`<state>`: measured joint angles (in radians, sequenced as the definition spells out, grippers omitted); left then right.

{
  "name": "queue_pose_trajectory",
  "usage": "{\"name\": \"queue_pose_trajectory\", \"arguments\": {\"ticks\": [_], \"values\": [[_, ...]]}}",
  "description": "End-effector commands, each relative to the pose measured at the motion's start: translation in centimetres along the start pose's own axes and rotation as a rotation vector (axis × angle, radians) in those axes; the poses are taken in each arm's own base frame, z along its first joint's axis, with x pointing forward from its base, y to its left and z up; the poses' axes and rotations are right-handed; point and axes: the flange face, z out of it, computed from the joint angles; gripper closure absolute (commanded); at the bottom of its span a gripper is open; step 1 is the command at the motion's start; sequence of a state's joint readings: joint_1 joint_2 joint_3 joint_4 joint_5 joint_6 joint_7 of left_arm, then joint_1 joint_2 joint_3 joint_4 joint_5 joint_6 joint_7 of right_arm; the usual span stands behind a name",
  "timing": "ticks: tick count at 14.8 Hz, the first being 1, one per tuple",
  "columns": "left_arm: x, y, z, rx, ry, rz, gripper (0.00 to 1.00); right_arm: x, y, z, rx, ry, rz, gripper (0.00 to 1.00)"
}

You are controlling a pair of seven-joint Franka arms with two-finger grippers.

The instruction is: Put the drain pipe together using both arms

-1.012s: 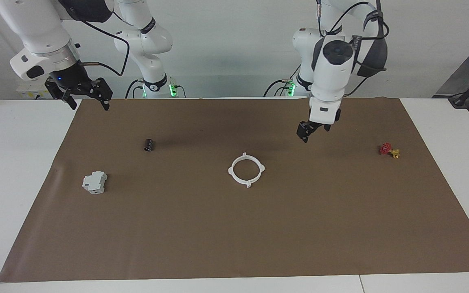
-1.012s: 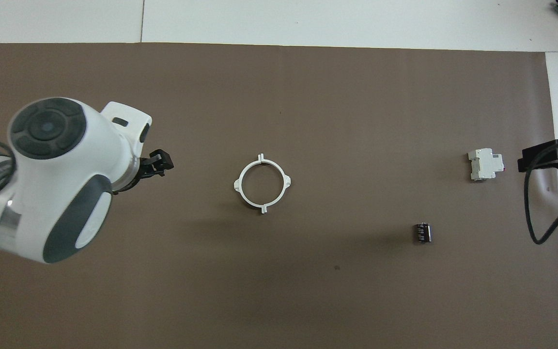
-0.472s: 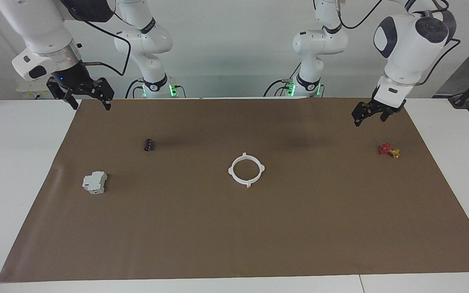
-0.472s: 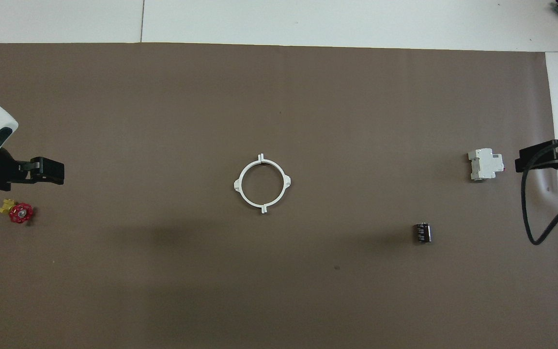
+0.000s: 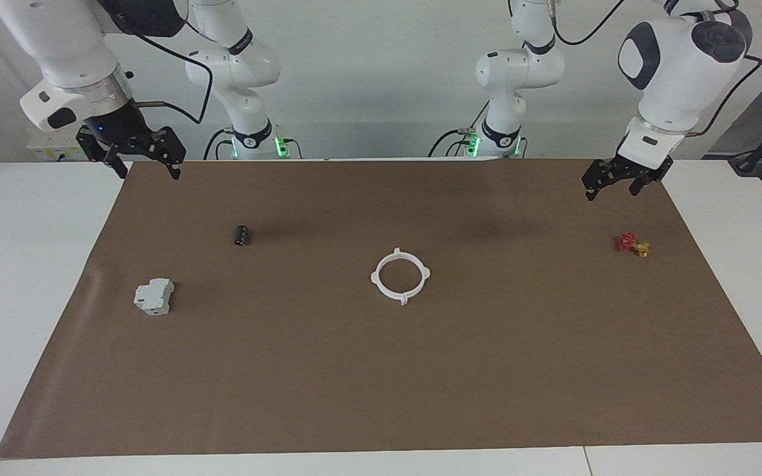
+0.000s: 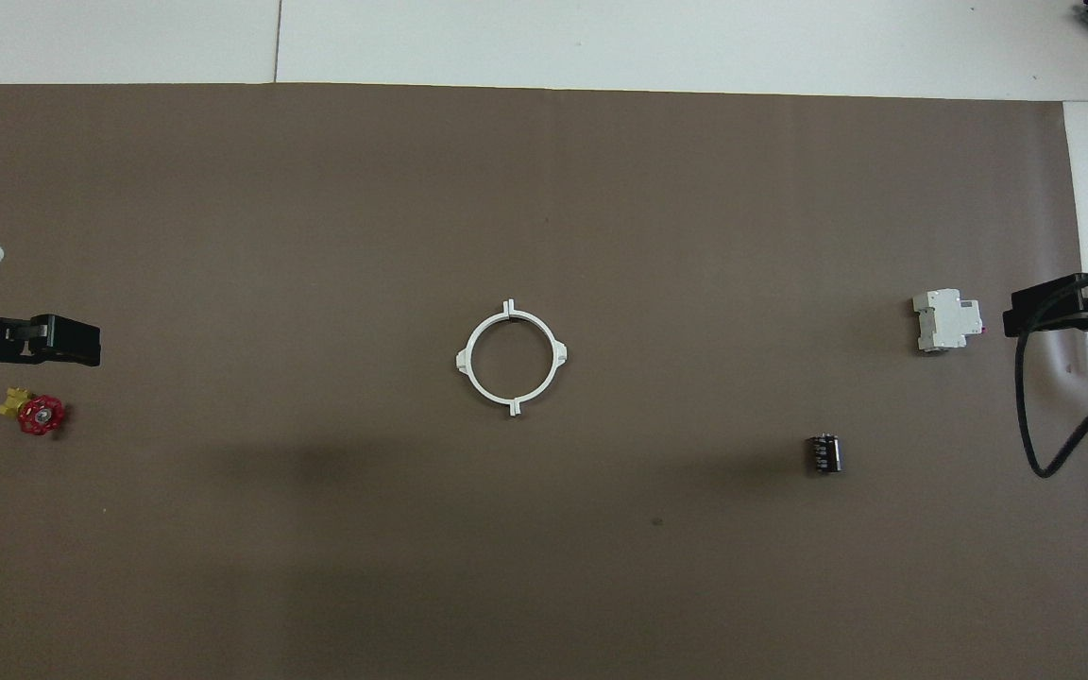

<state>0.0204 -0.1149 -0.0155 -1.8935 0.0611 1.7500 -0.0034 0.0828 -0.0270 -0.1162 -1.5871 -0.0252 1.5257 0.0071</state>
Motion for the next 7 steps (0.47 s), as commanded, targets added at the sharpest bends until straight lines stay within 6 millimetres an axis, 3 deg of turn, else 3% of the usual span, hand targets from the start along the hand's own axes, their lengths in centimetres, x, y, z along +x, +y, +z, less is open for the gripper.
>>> {"name": "queue_pose_trajectory", "arguments": {"ticks": [1,7], "values": [[-0.95,-2.06,-0.56,-0.017,-0.010,0.069,0.00,-0.28,0.22,0.20,0.016,-0.003,-0.006,0.00],[-0.90,-2.88,-0.54,-0.017,0.013,0.112,0.00,-0.26,0.22,0.19,0.016,-0.001,-0.006,0.00]]}}
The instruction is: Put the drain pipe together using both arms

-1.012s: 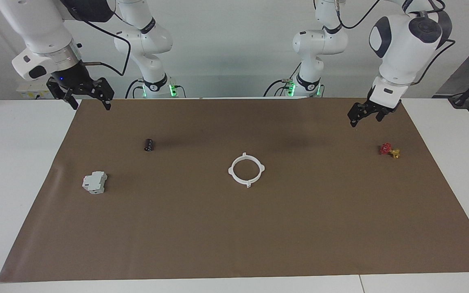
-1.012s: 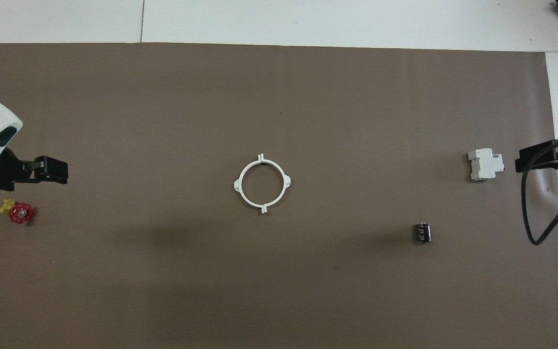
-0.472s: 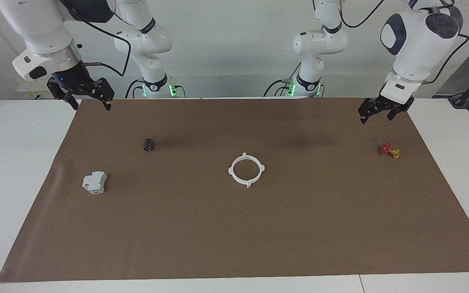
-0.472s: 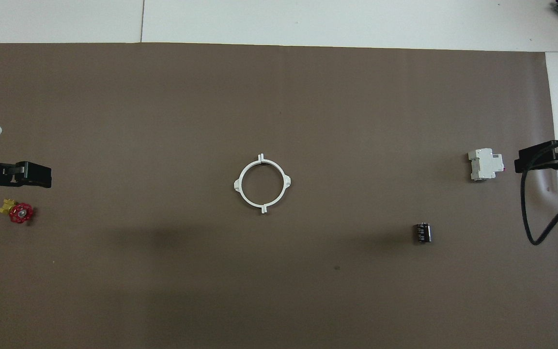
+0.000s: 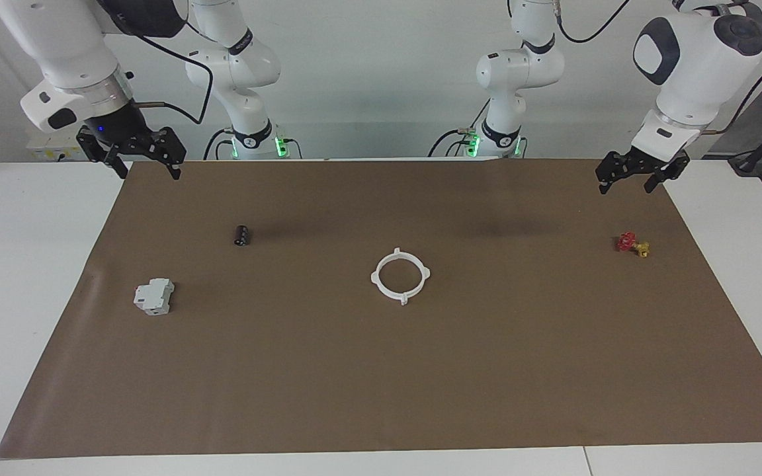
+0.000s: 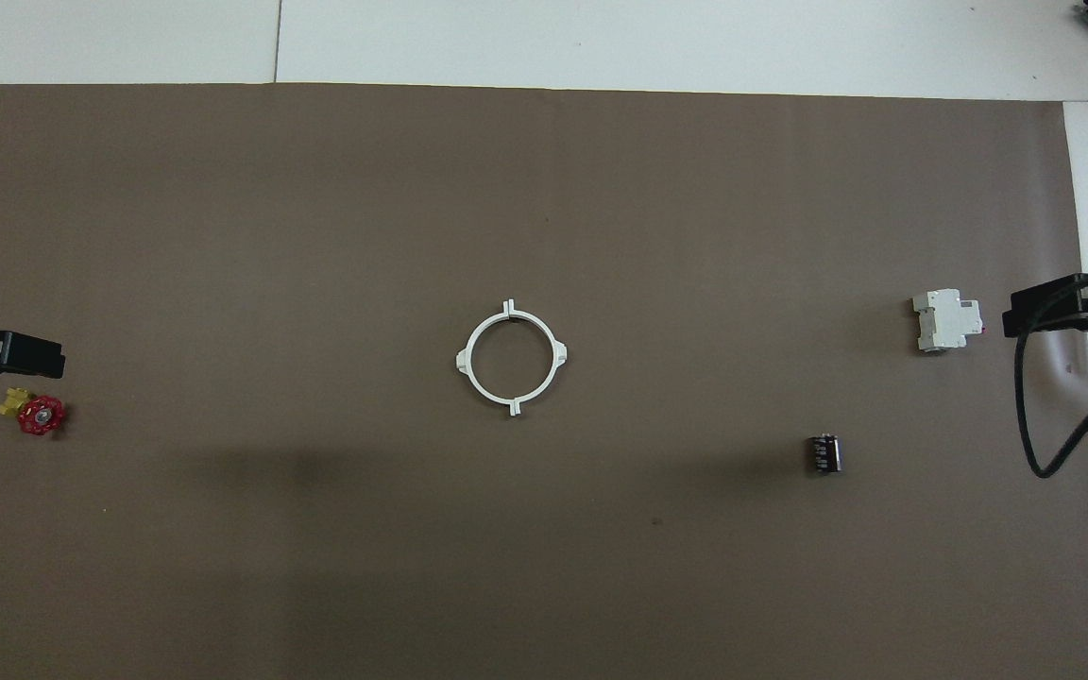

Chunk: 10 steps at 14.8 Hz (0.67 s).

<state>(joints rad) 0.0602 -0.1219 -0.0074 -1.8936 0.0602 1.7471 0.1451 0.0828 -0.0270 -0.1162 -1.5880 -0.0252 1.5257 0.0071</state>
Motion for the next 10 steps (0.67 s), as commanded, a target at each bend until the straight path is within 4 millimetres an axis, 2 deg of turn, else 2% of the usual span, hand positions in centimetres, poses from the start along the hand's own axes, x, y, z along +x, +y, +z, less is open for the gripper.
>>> {"name": "queue_pose_trajectory", "arguments": {"ticks": [1,5,9,10], "values": [[-0.6,-0.1,-0.4,-0.013,0.014,0.016,0.00,-0.3,0.2,0.1,0.016,0.000,-0.006,0.00],[-0.2,0.3,-0.8,-0.012,0.018,0.021,0.00,-0.3,0.1,0.1,0.016,0.000,-0.011,0.00],[0.9,1.2,-4.5,-0.095,0.051,-0.036,0.00,-0.3,0.1,0.1,0.016,0.000,-0.011,0.00],[1.3,1.1,-6.2,-0.096,0.047,-0.037,0.00,-0.3,0.1,0.1,0.016,0.000,-0.011,0.00]]}}
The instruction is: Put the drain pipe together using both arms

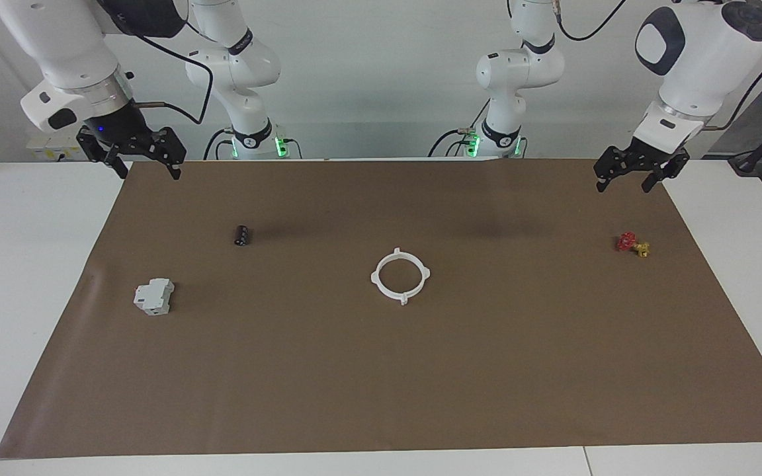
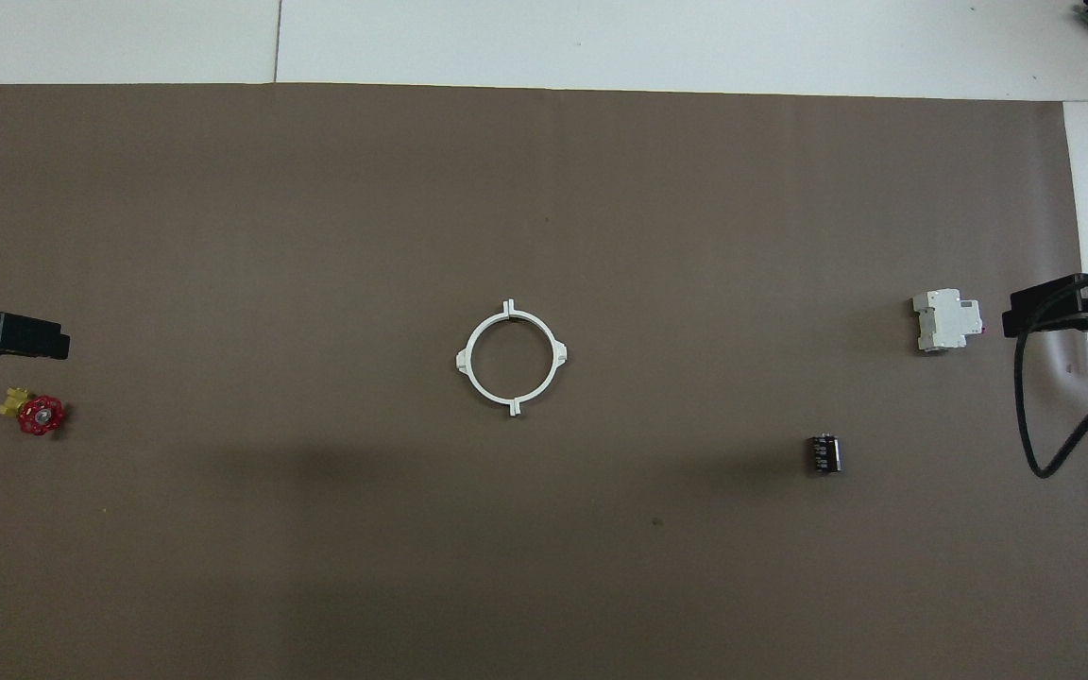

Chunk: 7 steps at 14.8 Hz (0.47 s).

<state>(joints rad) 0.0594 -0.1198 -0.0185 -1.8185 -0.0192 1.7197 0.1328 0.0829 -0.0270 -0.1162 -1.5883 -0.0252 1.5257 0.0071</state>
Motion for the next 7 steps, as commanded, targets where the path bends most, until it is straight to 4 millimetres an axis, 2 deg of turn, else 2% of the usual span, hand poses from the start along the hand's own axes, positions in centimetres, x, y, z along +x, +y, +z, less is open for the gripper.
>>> {"name": "queue_pose_trajectory", "arguments": {"ticks": [1,2,3,7], "values": [[1.6,0.1,-4.0,-0.029,-0.028,-0.021,0.00,-0.3,0.1,0.1,0.016,0.000,-0.009,0.00],[2.1,0.1,-5.2,-0.025,-0.041,-0.018,0.00,-0.3,0.1,0.1,0.016,0.000,-0.009,0.00],[2.1,0.2,-5.6,-0.022,-0.040,-0.017,0.00,-0.3,0.1,0.1,0.016,0.000,-0.009,0.00],[1.9,0.6,-5.4,-0.022,-0.047,-0.014,0.00,-0.3,0.2,0.1,0.016,0.000,-0.007,0.00]]}}
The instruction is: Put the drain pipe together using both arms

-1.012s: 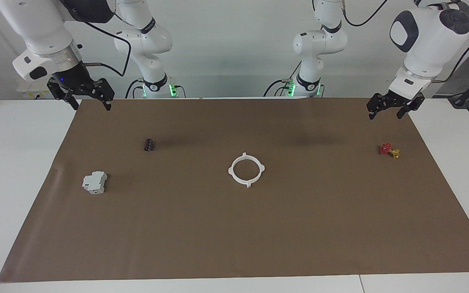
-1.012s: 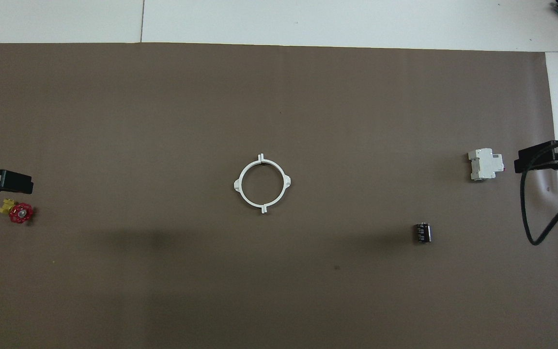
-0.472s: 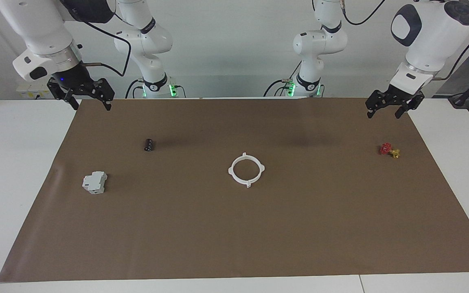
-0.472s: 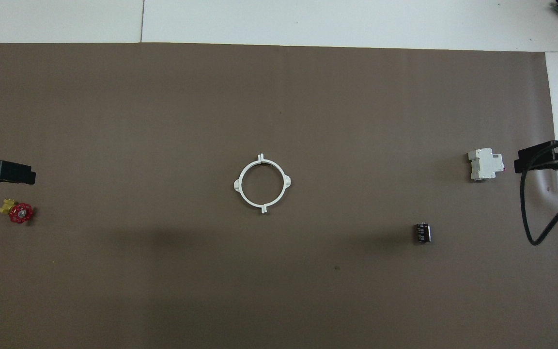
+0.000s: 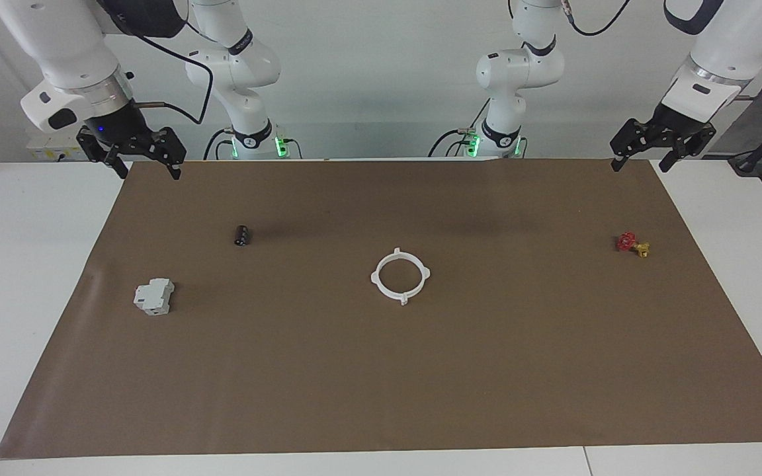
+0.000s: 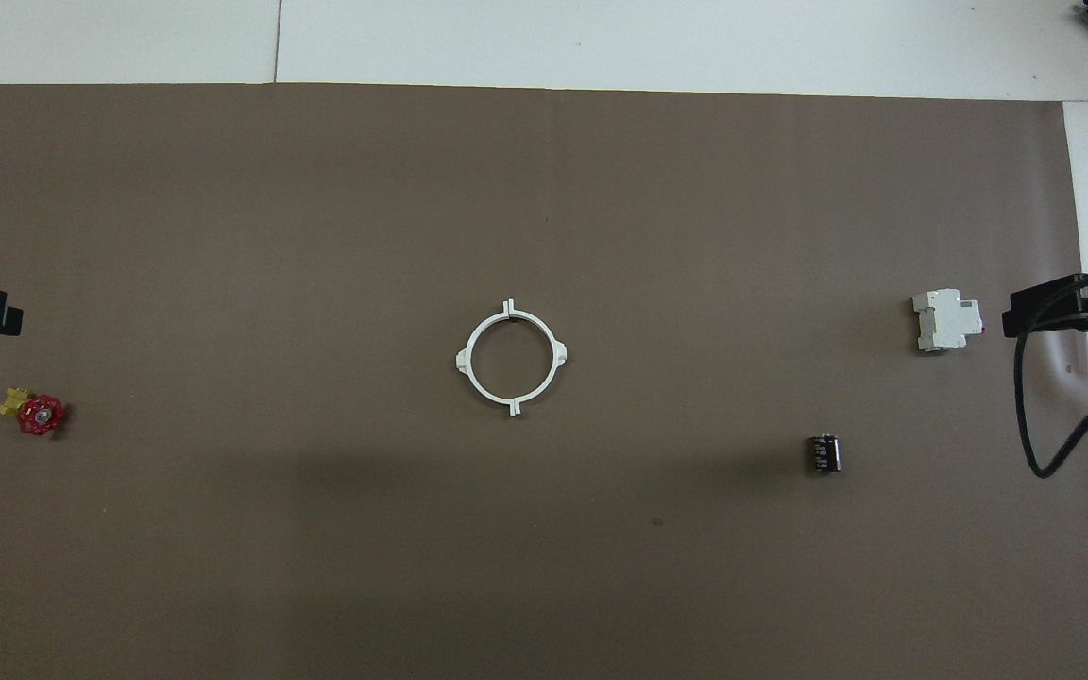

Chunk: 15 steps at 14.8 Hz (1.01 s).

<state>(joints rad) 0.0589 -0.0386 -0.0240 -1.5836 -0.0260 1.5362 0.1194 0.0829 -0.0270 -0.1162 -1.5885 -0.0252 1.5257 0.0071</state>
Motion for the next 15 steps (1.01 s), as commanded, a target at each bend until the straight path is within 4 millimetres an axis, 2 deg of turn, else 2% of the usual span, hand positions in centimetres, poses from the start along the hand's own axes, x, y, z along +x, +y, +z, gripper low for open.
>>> {"name": "queue_pose_trajectory", "arguments": {"ticks": [1,4,6,10,15], "values": [[0.3,0.7,-0.5,-0.010,-0.018,-0.002,0.00,-0.3,0.1,0.1,0.016,0.000,-0.009,0.00],[0.7,3.7,-0.6,-0.010,0.013,-0.021,0.00,-0.3,0.1,0.1,0.016,0.000,-0.009,0.00],[0.8,4.5,-0.5,-0.010,0.019,-0.032,0.00,-0.3,0.2,0.1,0.016,0.000,-0.007,0.00],[0.4,3.2,1.0,-0.005,0.048,-0.020,0.00,-0.3,0.1,0.1,0.016,0.000,-0.009,0.00],[0.2,1.2,0.9,-0.001,0.055,0.029,0.00,-0.3,0.1,0.1,0.016,0.000,-0.009,0.00]]}}
